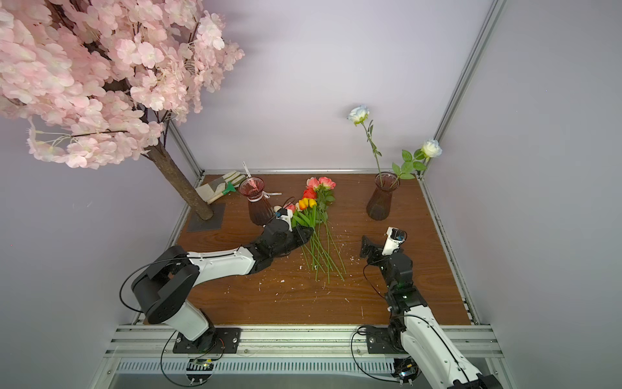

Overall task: Arrange the flowers in different vases according to their variety
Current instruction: Pick up the flower at the center of the board.

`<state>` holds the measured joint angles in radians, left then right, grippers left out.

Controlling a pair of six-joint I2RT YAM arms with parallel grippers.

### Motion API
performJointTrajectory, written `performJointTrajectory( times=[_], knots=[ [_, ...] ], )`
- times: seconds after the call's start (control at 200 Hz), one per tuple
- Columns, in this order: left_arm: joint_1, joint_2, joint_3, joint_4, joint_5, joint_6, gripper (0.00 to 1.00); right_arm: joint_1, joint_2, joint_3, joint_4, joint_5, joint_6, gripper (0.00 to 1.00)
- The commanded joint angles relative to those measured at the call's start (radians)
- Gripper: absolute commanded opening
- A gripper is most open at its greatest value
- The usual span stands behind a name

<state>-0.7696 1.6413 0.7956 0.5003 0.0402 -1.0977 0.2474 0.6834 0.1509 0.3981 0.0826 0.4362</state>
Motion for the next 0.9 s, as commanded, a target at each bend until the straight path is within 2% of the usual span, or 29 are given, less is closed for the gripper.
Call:
performJointTrajectory(
  times=[0.0,0.12,0.335,0.716,0.896],
  knots=[
    [-0.019,0.024,0.031,-0.092,-0.071,0.012,0.3,0.005,0.009,0.001,0.057,0.028,0.012,1.0],
    [-0.019,0.054,0.053,-0.115,-0.095,-0.007,0.3,0.005,0.037,0.007,0.058,0.027,0.012,1.0],
    [-0.019,0.117,0.073,-0.1,-0.071,-0.047,0.27,0.004,0.061,0.015,0.055,0.029,0.01,1.0],
    [-0.02,0.195,0.077,-0.062,-0.036,-0.094,0.3,0.005,0.068,0.015,0.056,0.031,0.01,0.99],
    [-0.02,0.222,0.097,-0.052,-0.025,-0.093,0.24,0.005,0.068,0.015,0.054,0.033,0.009,0.99]
  ],
)
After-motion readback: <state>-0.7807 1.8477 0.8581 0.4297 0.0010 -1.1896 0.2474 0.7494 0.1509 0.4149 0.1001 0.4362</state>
